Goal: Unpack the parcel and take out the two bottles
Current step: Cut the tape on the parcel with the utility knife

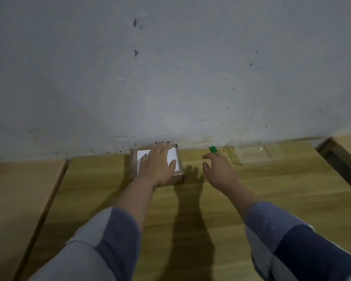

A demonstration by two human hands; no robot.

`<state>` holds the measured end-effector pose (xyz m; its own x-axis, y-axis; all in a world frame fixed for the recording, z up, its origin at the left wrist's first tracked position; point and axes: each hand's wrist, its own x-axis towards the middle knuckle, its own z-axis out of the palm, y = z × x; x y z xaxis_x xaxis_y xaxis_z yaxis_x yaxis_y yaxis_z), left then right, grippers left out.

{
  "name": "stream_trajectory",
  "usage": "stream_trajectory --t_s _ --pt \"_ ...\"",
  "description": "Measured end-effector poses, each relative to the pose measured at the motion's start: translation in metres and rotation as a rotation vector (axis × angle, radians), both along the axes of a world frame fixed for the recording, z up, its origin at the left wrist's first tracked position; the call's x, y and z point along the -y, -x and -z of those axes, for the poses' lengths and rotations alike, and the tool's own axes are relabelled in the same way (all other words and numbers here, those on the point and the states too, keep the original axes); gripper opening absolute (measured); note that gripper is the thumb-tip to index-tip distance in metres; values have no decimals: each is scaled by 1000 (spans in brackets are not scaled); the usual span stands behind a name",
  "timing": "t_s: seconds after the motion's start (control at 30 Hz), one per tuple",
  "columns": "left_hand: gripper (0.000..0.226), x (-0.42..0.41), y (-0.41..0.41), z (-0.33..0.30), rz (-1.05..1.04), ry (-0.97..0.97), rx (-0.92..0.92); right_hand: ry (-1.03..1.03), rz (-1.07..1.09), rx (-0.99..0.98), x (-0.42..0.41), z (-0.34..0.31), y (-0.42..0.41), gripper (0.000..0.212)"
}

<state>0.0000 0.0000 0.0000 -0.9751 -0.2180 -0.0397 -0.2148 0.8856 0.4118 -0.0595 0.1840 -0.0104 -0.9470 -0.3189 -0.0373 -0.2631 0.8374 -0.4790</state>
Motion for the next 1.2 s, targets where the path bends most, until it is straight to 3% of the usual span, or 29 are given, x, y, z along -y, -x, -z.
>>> stream_trajectory --t_s 0.27,0.6,0.7,0.77,0.9,1.0,1.1,1.2 --pt "62 10 45 56 -65 97 69 -174 112 75 -31 61 65 50" --pt "62 15 50 78 -71 202 3 -157 175 29 -32 93 81 46" --pt "62 13 48 78 -69 209 2 20 233 89 -27 86 73 44" --pt "62 12 45 76 -65 218 11 266 335 209 -23 72 66 40" --pt "62 3 34 71 -64 207 26 852 518 695 -18 38 47 35" --pt "62 -9 21 69 -63 192 32 1124 460 946 -22 21 24 34" --pt "62 -19 4 67 -56 180 54 1149 272 1054 -31 17 2 61" --pt "63 -31 -15 66 -42 180 60 1024 214 986 -32 18 -19 60"
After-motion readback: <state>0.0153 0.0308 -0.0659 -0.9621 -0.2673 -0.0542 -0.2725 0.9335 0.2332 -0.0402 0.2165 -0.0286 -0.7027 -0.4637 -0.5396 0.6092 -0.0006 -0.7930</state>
